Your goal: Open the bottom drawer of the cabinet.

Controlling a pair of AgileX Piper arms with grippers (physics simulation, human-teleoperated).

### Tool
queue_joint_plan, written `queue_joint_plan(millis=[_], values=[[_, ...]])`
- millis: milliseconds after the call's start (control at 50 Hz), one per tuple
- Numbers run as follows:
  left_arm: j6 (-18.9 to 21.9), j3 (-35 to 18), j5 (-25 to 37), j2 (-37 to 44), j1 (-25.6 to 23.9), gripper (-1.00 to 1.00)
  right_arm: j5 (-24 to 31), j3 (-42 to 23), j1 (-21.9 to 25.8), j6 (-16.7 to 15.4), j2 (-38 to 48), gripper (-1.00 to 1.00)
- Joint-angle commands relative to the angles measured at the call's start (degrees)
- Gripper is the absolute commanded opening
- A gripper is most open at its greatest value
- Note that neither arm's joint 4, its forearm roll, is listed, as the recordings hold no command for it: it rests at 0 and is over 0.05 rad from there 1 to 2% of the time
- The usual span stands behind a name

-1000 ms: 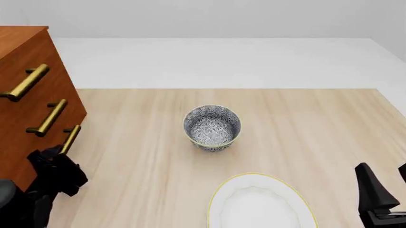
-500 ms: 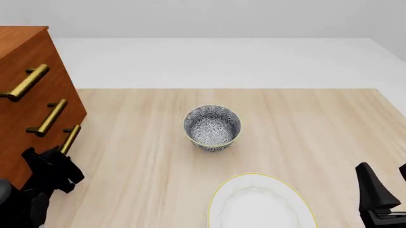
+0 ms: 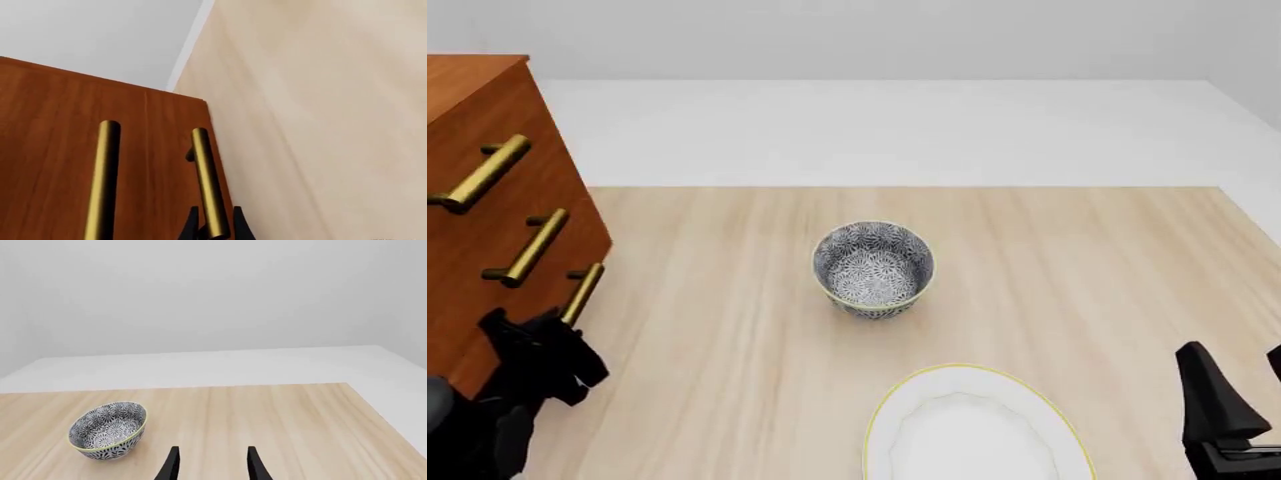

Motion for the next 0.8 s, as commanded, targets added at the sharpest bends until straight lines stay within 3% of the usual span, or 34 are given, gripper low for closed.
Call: queue_joint_plan(millis=[20,800], values=[[-0.57,2.7,-0.4,-1.62,-3.13,-1.0,0.05,-0.12,0.01,0.1,0.0,1.0],[-0.61,5.67,-0.4,-8.06,-16.91,-1.0,0.96,-1.62,0.2,0.08,-0.01,1.0]])
